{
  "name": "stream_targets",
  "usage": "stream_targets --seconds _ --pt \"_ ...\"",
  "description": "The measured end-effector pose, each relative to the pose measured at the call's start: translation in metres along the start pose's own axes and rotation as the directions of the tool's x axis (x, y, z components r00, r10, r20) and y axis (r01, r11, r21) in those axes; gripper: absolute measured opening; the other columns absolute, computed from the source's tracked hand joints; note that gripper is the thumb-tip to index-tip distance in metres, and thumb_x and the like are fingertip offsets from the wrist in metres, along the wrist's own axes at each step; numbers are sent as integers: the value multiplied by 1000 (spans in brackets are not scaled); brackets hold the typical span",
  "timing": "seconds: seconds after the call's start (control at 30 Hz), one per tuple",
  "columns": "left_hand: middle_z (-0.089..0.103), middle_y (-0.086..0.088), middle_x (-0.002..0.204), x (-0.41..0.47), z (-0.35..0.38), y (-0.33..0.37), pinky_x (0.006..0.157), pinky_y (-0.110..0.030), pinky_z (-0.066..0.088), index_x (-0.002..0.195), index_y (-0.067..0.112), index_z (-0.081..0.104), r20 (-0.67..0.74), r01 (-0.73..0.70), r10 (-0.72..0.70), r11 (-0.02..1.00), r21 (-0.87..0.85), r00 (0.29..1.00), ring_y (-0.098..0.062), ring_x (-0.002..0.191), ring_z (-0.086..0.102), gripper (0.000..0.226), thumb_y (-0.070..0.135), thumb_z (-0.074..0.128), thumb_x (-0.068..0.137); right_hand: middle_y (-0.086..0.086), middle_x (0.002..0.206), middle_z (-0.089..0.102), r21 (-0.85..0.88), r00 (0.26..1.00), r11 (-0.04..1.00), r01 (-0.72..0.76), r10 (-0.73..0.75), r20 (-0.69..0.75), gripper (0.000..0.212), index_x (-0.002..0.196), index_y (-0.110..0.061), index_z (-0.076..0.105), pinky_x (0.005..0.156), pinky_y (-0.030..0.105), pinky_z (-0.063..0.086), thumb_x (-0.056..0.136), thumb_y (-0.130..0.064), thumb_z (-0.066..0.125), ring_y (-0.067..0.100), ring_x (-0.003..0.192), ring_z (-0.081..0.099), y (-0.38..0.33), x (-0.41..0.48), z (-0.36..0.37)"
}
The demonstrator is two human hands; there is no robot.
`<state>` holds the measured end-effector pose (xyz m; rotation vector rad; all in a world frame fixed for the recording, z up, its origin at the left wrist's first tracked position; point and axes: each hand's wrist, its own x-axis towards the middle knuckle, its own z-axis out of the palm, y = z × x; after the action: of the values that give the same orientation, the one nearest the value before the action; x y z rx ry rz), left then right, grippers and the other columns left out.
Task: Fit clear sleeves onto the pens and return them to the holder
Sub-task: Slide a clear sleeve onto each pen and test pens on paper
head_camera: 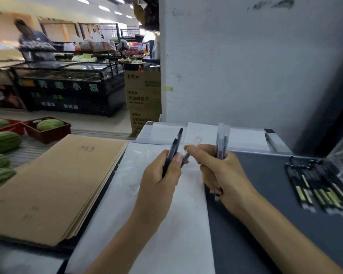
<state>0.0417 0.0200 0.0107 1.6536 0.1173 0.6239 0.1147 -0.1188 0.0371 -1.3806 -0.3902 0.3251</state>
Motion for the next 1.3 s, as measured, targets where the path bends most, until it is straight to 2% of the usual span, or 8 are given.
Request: stream_targets --seconds 0.27,0.37,0.47,0.53,0.73,0.87,1.0,1.3 --pt "71 6 84 2 -6 1 66 -19 52 105 21 68 -274 -60 53 998 -17 960 -10 74 67 26 29 45 110 3 43 34 -22 897 981 193 -185 -400 46 78 -13 64 39 21 19 102 -52 54 18 34 22 -5 11 -20" --pt "62 4 73 1 -11 5 54 -22 50 108 23 65 -316 -113 89 992 -60 945 -13 59 57 21 27 44 111 6 54 54 -79 831 940 333 -332 -447 52 95 -5 58 37 22 29 106 -54 47 22 36 39 -9 13 -27" --pt "42 6 68 1 -16 5 44 -23 33 103 26 61 -393 -119 65 986 -115 917 -10 52 35 17 23 47 111 2 61 56 -51 797 885 462 -440 -414 18 98 -29 53 48 28 53 107 -44 53 27 53 67 -13 11 -25" --pt "38 6 68 2 -20 6 45 -24 28 98 26 59 -468 -119 43 984 -134 883 -11 53 30 18 26 47 111 -3 60 47 -98 790 868 488 -486 -375 17 90 -39 51 47 31 51 106 -43 56 23 47 57 -12 10 -22" --pt "37 8 63 9 -36 13 39 -19 19 94 18 60 -631 -90 -279 868 -488 724 -7 50 25 31 26 32 107 31 68 32 -236 765 891 388 -455 -456 48 78 -7 38 47 44 33 94 -40 70 47 55 27 11 7 -16" --pt "41 7 73 10 -38 11 50 -24 26 92 23 56 -712 -106 -243 907 -408 658 -10 60 32 26 27 36 108 23 55 24 -165 759 913 374 -404 -511 55 67 -5 30 39 32 24 94 -34 68 37 45 20 14 10 -17" --pt "44 3 81 10 -37 8 62 -33 31 92 22 51 -727 -119 -183 932 -343 662 -16 71 36 22 32 41 108 -4 44 37 -154 793 968 198 -251 -555 53 57 -22 37 47 33 39 99 -38 65 14 38 35 24 15 -20" --pt "45 2 66 12 -37 6 46 -27 32 93 17 50 -695 -122 -203 913 -388 690 -18 59 38 25 34 44 111 4 52 46 -360 885 925 125 -268 -380 49 71 -8 53 37 23 35 102 -46 63 17 42 41 12 23 -3"
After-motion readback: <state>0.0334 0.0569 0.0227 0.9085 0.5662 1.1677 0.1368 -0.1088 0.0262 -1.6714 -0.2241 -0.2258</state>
